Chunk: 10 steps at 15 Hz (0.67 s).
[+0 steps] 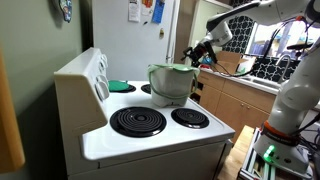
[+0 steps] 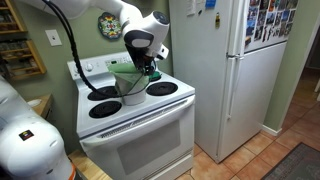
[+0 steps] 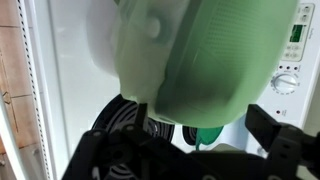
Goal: Move the paper towel from the bin to the stove then close the bin
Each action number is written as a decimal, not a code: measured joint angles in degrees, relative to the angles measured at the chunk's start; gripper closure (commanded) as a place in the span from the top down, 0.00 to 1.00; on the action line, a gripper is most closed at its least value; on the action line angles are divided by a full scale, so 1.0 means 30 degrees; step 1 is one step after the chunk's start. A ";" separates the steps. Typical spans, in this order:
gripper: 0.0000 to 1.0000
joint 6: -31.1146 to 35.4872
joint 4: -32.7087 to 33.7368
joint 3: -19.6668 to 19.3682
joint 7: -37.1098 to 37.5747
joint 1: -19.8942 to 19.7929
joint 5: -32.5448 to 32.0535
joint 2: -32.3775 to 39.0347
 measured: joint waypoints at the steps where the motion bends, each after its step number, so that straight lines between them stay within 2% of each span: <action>1: 1.00 -0.0003 0.0035 0.0099 -0.0064 -0.0087 0.0035 0.0099; 10: 1.00 -0.0006 0.0511 0.0414 -0.1179 -0.0665 0.1415 0.0142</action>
